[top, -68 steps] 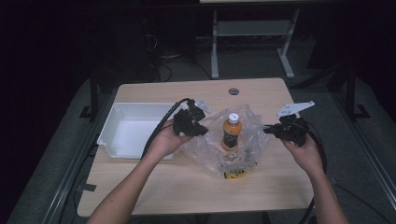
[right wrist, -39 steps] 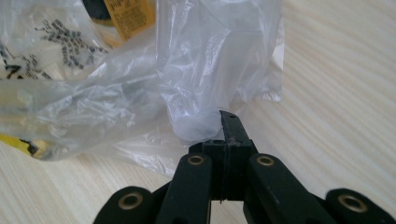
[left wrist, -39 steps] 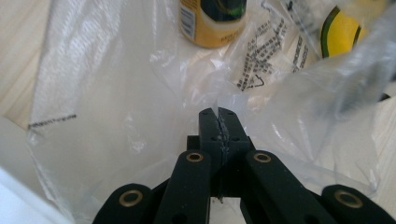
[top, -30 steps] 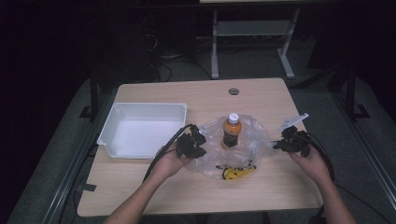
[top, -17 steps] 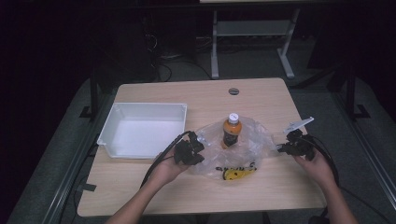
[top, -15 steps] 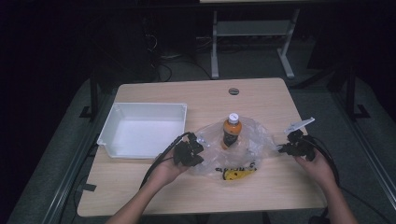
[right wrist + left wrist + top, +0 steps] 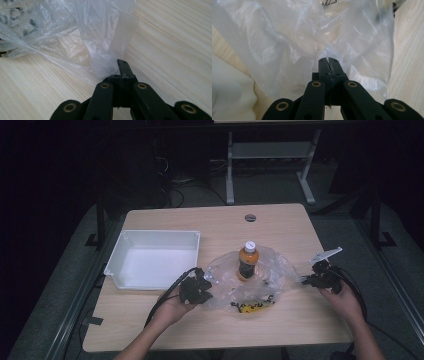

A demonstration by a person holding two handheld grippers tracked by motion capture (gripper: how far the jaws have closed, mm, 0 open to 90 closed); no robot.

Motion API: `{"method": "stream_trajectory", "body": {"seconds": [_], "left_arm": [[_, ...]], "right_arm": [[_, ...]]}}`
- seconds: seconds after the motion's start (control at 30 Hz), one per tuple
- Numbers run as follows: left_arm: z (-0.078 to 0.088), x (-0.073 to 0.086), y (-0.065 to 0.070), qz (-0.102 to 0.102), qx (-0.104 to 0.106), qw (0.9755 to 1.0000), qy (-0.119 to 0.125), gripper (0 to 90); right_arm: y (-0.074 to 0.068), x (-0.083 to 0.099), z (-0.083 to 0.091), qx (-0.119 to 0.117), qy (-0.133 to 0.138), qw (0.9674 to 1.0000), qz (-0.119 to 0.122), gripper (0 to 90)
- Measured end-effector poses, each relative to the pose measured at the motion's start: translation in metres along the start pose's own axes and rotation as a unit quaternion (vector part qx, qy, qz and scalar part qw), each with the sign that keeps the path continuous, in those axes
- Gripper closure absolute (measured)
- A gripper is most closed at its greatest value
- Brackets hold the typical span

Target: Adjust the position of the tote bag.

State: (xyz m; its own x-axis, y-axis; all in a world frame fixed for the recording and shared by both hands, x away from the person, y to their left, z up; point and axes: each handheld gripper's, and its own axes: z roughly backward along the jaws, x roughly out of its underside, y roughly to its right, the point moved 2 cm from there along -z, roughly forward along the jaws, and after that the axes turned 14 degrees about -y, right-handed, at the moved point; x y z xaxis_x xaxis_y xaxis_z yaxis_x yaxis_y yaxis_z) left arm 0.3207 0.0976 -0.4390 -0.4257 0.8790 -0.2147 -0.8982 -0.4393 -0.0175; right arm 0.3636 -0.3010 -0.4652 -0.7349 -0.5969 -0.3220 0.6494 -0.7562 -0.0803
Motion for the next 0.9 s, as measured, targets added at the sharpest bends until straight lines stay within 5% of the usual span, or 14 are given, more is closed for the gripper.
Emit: {"method": "stream_trajectory", "body": {"seconds": [0.53,0.67,0.9], "left_arm": [[-0.006,0.02,-0.004,0.02,0.013,0.9997,0.005,90.0],[0.0,0.021,-0.004,0.019,0.02,0.9994,0.022,89.9],[0.02,0.021,-0.004,0.02,0.035,0.9975,0.057,75.5]], "right_arm": [[0.006,0.011,0.0,-0.005,0.009,0.9997,-0.02,88.7],[0.002,0.01,0.005,-0.004,0.018,0.9997,-0.016,84.1],[-0.008,0.011,0.022,-0.01,0.046,0.9989,-0.005,74.0]]}}
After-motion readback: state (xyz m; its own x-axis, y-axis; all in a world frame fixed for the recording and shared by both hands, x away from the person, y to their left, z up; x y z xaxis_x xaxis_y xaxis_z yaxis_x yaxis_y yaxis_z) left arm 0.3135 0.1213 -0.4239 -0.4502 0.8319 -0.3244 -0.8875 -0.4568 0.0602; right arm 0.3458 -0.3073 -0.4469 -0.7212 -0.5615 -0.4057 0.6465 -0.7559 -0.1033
